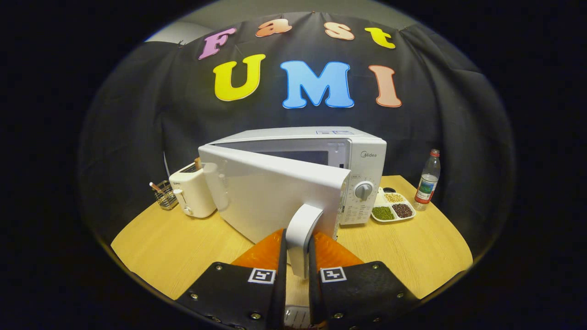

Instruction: Open the microwave, put the food inside, and close the microwave door.

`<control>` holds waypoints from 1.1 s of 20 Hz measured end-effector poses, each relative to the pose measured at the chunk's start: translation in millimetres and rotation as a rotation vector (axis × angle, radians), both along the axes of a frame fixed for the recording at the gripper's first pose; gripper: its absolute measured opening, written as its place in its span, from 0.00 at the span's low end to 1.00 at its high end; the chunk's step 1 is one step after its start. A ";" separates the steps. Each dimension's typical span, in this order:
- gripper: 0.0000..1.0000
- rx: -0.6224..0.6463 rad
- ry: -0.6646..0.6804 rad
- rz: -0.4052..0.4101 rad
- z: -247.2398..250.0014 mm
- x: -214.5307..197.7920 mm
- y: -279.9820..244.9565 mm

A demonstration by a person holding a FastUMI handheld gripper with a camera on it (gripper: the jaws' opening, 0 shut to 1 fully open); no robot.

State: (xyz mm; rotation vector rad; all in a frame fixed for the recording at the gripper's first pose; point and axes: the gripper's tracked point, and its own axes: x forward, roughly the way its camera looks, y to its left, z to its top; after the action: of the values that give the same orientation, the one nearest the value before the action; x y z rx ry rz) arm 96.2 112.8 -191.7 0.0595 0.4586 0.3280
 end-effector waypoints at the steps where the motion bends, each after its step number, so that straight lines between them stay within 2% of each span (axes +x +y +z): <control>1: 0.21 0.002 0.002 0.004 0.7 -7.3 5.1; 13: 0.22 0.051 0.059 0.026 -3.1 -83.2 62.7; 22: 0.22 0.028 0.059 0.124 -5.0 -134.5 112.9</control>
State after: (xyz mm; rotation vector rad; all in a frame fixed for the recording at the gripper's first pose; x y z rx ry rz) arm -38.2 225.7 -196.7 0.0684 0.5178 0.4554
